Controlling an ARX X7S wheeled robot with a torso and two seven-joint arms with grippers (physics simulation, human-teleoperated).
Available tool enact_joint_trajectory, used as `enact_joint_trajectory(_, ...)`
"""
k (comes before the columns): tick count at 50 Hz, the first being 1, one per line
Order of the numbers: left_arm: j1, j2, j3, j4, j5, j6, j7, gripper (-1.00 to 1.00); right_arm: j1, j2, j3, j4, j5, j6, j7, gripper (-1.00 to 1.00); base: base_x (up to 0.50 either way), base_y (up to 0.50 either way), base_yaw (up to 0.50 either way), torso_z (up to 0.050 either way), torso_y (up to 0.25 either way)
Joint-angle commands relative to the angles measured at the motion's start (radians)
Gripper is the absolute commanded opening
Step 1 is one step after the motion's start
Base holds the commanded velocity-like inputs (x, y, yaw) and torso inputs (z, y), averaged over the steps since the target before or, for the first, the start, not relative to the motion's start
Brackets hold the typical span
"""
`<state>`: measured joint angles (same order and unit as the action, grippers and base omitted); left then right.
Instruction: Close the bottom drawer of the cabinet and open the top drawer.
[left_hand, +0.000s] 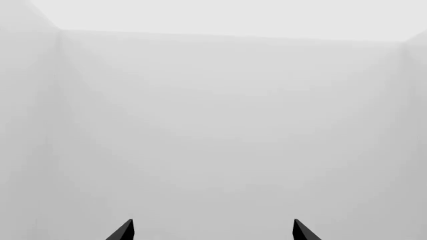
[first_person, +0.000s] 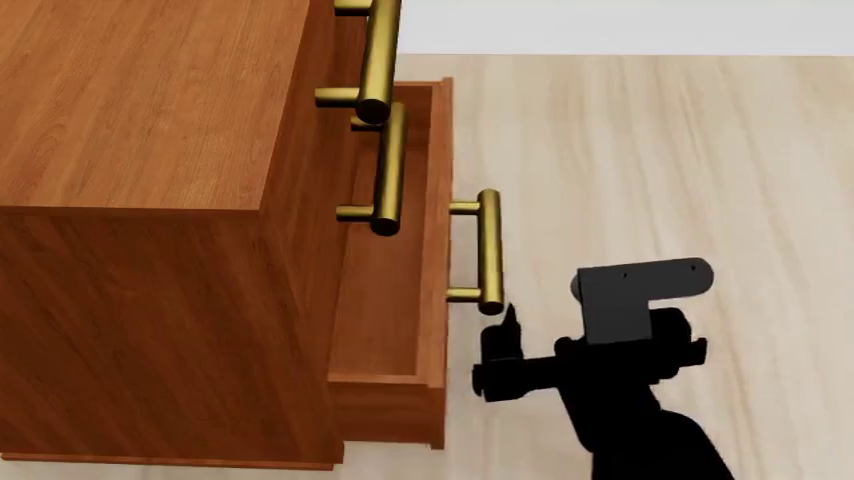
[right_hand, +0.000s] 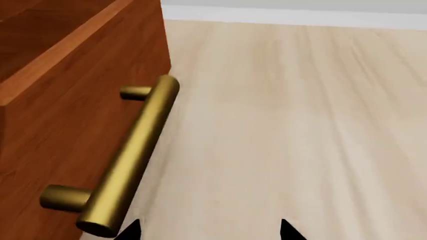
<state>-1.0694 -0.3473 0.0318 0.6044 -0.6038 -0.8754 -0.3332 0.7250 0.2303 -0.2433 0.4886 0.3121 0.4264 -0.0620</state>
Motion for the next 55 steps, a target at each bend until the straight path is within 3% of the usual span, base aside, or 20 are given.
enact_joint_trajectory(1,-0.009,-0.003,-0.004,0.002,-0.01,-0.006,-0.006,1.0,0.073,-0.067,-0.052,0.109,-0.006,-0.045,-0.066,1.0,0.0,0.0,0.0,0.0,0.0)
enact_joint_trajectory(21,-0.011,-0.008,-0.013,-0.001,-0.024,-0.005,-0.012,1.0,0.139,-0.169,-0.131,0.248,-0.011,-0.106,-0.141,1.0,0.0,0.0,0.0,0.0,0.0)
enact_joint_trajectory(39,-0.017,-0.013,-0.015,-0.002,-0.033,-0.005,-0.019,1.0,0.153,-0.181,-0.173,0.238,0.01,-0.098,-0.146,1.0,0.0,0.0,0.0,0.0,0.0)
enact_joint_trajectory(45,-0.02,-0.014,-0.016,0.0,-0.037,-0.007,-0.022,1.0,0.114,-0.156,-0.172,0.148,0.023,-0.063,-0.112,1.0,0.0,0.0,0.01,0.0,0.0)
enact_joint_trajectory(55,-0.02,-0.006,-0.004,0.003,-0.041,-0.008,-0.03,1.0,-0.05,-0.044,-0.085,-0.178,0.076,0.03,0.028,1.0,0.0,0.0,0.0,0.0,0.0)
